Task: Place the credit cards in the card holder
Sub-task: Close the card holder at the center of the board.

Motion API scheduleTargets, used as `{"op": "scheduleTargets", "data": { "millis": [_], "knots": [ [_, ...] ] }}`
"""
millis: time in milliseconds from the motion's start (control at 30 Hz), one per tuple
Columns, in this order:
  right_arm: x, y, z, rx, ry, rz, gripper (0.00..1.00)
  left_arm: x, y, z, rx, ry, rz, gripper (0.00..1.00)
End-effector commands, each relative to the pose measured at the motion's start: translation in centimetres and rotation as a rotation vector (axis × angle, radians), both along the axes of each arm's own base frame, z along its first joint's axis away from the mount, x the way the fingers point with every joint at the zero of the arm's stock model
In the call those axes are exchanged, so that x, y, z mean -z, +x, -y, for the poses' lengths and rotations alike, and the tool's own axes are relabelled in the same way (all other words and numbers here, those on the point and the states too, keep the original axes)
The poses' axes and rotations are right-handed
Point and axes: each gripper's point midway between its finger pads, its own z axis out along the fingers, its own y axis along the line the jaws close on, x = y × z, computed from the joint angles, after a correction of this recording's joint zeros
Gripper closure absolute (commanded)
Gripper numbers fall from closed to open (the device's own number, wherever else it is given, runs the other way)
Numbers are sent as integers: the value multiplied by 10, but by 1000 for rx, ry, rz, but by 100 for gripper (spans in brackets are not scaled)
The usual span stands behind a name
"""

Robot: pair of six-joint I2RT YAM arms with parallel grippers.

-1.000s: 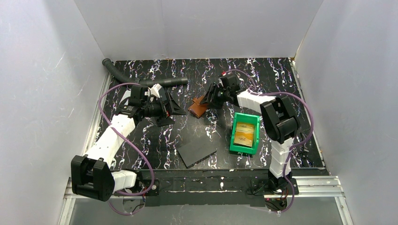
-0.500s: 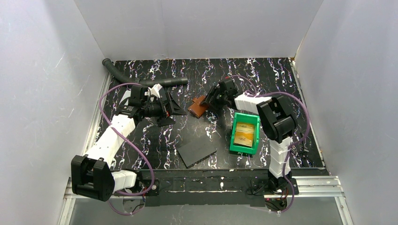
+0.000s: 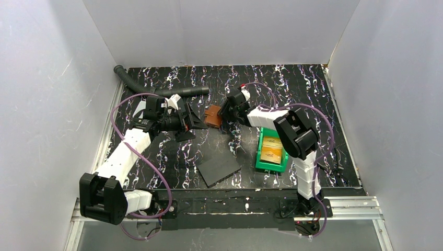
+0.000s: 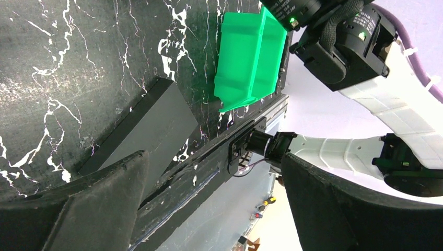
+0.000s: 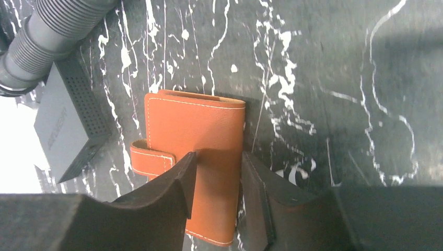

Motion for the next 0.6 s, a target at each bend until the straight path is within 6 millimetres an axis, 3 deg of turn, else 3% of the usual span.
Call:
{"op": "scheduleTargets", "data": {
  "millis": [0, 100, 267, 333, 400, 467, 567],
  "knots": [
    [35, 6, 20, -21, -203, 3, 55, 1, -2, -1, 2, -11, 5, 4],
    [37, 1, 12, -100, -204, 4, 57, 10, 9, -1, -12, 6, 7, 6],
    [35, -10, 2, -233, -170, 16, 57, 42, 42, 4, -7, 49, -68, 32],
    [35, -14, 1, -278, -155, 12, 57, 55, 59, 4, -26, 83, -73, 36],
    [36, -18, 1, -310, -130, -6, 57, 68, 75, 2, -46, 142, -65, 35],
    [36, -19, 2, -326, -97, -17, 57, 81, 90, 1, -59, 185, -68, 25],
    [33, -19, 2, -353, -42, -22, 57, 101, 108, 5, -52, 245, -89, 23]
  ]
}}
